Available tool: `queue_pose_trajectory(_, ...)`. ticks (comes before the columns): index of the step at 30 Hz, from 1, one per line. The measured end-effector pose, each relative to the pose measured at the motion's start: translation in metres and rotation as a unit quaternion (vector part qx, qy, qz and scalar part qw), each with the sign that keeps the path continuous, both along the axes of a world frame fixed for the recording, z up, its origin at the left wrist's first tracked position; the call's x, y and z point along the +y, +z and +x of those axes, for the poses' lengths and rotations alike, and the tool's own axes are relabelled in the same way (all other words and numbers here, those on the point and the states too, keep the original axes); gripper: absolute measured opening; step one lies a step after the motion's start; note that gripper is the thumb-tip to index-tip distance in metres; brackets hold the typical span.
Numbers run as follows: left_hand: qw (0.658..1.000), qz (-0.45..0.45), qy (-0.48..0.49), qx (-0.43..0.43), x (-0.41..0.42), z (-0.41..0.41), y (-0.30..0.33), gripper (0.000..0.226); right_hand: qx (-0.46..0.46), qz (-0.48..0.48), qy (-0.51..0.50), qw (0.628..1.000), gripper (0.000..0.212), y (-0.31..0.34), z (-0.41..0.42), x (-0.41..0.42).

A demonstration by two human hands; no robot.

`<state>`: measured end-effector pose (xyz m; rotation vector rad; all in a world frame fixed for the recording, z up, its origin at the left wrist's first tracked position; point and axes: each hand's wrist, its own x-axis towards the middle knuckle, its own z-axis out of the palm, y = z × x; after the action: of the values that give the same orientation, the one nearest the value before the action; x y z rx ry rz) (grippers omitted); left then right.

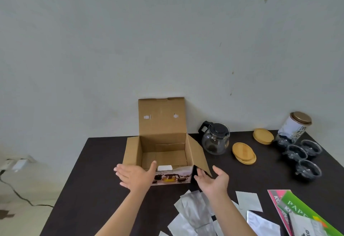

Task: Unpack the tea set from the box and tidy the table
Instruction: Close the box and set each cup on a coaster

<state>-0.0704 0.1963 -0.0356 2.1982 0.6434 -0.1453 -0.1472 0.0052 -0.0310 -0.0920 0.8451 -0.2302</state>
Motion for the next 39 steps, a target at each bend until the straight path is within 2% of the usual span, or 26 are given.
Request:
queue_pose_trajectory(2, 0.995, -0.089, 0.026, -0.046, 0.011, 0.006, -0.003, 0.121, -0.025, 0.008, -0.015, 1.000, 0.060, 0.005, 0.001, 0.000)
queue_pose_trajectory(4, 0.983, -0.160, 0.005, -0.089, 0.020, 0.008, -0.008, 0.115, -0.032, -0.003, -0.012, 0.999, 0.058, 0.008, 0.001, 0.003)
queue_pose_trajectory(7, 0.973, -0.187, -0.054, -0.124, 0.024, 0.004, -0.004, 0.106, -0.018, -0.042, -0.011, 0.999, 0.056, 0.009, -0.001, 0.010)
queue_pose_trajectory(11, 0.970, -0.134, -0.138, -0.150, 0.026, -0.004, 0.001, 0.091, -0.016, -0.100, -0.006, 0.995, 0.058, 0.014, -0.002, 0.017)
queue_pose_trajectory(14, 0.970, -0.065, -0.187, -0.142, 0.028, -0.008, -0.006, 0.069, -0.026, -0.134, 0.019, 0.990, 0.056, 0.017, -0.002, 0.019)
queue_pose_trajectory(16, 0.969, -0.019, -0.200, -0.143, 0.027, -0.010, -0.008, 0.065, -0.037, -0.154, 0.041, 0.987, 0.054, 0.019, -0.003, 0.021)
queue_pose_trajectory(26, 0.955, 0.140, -0.220, -0.145, 0.015, -0.010, -0.013, 0.064, -0.029, -0.213, 0.127, 0.968, 0.046, 0.012, -0.006, 0.030)
queue_pose_trajectory(36, 0.945, 0.164, -0.251, -0.129, 0.017, -0.014, -0.020, 0.069, 0.010, -0.252, 0.177, 0.951, 0.043, 0.027, 0.031, 0.019)
queue_pose_trajectory(39, 0.943, 0.170, -0.258, -0.121, 0.018, -0.014, -0.023, 0.070, 0.028, -0.312, 0.190, 0.931, 0.040, 0.044, 0.063, 0.019)
